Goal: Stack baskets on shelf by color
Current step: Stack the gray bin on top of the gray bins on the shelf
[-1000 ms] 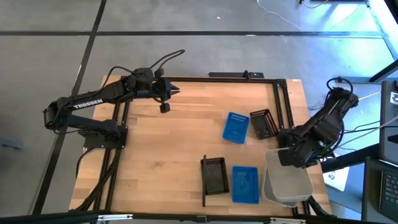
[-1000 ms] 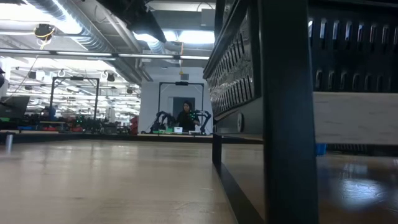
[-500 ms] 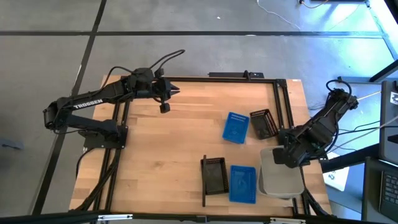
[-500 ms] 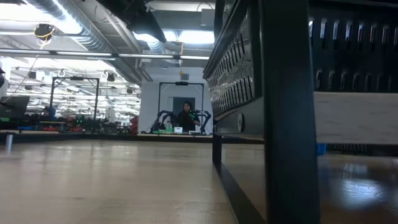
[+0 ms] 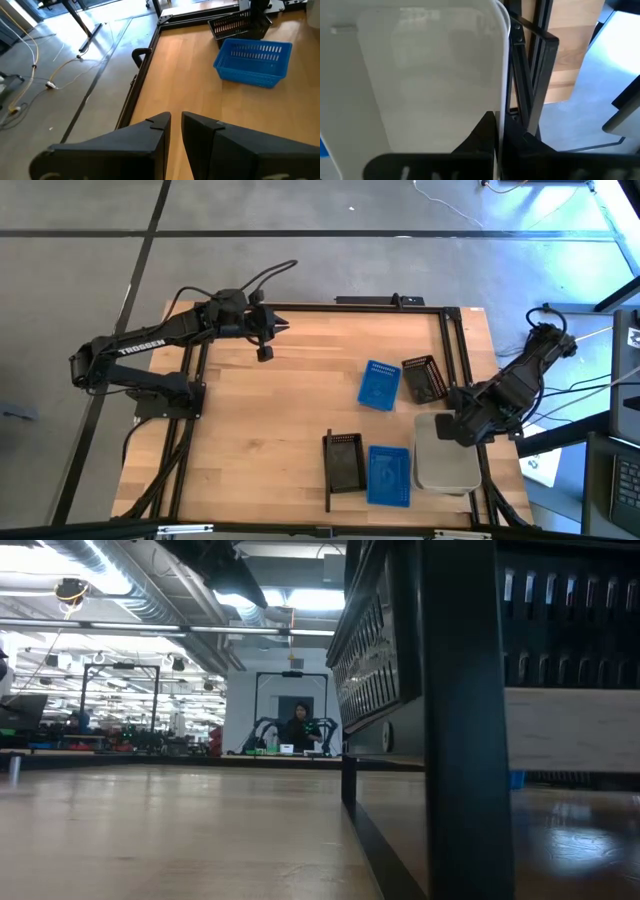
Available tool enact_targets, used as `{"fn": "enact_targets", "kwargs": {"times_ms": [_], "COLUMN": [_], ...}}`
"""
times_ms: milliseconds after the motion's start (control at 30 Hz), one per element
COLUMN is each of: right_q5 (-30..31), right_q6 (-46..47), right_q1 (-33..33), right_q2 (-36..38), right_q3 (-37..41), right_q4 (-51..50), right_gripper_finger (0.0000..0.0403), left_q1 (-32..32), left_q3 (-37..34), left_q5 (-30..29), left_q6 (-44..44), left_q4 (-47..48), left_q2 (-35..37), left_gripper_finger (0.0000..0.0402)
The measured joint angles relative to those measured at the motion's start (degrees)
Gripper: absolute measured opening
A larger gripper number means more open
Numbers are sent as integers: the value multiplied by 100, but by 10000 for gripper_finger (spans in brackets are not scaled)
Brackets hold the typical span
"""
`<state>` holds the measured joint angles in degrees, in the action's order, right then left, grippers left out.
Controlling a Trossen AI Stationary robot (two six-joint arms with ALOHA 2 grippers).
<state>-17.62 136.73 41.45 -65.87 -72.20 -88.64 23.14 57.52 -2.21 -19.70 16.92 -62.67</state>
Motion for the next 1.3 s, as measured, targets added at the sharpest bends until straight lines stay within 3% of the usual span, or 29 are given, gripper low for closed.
{"fn": "enact_targets", "kwargs": {"times_ms": [433, 900, 1100, 1300], "right_q5": [563, 509, 520, 1005], "right_q6": [-187, -203, -197, -214], "right_q1": [-219, -214, -214, -212], "right_q2": [-187, -232, -190, -189], "right_q3": [-4, -4, -189, -604], "right_q4": [63, 49, 33, -132], "right_gripper_finger": [2, 78, 82, 83], "left_q1": [0, 0, 0, 0], "left_q3": [0, 0, 0, 0], "left_q5": [1, 1, 0, 1], "left_q6": [-189, -186, -184, -179], "left_q4": [-47, -165, -163, -163], "left_q2": [2, 2, 2, 2], "left_gripper_finger": [39, 39, 39, 39]}}
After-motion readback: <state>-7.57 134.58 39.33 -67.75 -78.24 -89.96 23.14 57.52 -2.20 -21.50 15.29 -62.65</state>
